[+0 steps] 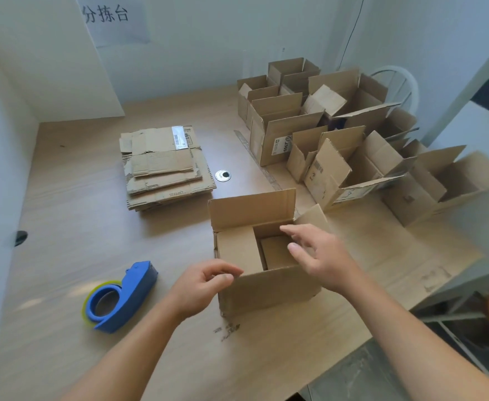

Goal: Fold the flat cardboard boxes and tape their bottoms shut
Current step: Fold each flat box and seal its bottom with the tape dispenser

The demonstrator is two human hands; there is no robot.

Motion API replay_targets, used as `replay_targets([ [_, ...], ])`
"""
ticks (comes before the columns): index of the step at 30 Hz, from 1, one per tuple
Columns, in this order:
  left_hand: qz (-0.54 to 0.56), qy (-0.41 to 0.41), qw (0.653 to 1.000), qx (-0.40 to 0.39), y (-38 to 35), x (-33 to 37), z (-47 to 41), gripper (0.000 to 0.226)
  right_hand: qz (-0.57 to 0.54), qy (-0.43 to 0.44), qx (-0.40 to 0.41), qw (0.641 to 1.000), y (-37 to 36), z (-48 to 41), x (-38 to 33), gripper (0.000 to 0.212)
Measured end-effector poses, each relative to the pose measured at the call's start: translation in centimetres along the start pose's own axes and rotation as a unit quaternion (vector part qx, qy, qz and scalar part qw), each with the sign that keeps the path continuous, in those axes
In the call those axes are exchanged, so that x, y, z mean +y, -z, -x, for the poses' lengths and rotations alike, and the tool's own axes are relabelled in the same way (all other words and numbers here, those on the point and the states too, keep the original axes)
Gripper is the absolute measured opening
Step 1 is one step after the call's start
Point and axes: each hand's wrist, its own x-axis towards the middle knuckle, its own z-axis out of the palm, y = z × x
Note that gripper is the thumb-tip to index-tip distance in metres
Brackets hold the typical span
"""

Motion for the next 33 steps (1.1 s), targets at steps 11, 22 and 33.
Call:
replay_targets([
  [11, -0.238, 0.079, 0.968, 0.01, -2.1, 1.0, -4.2, 0.058, 0.115, -0.098, -0.331, 0.932, -2.7, 4.8, 2.8, 0.055],
  [22, -0.264, 0.048, 0.96, 0.081, -7.6, -0.5, -4.5, 0.064, 0.286, -0.057, -0.28, 0.915, -6.5, 7.2, 3.3, 0.091],
  [33, -0.101, 0.122, 0.951, 0.267, -0.9, -4.0, -0.6, 0.063, 0.301, -0.033, -0.211, 0.929, -8.9, 4.9, 5.4, 0.057],
])
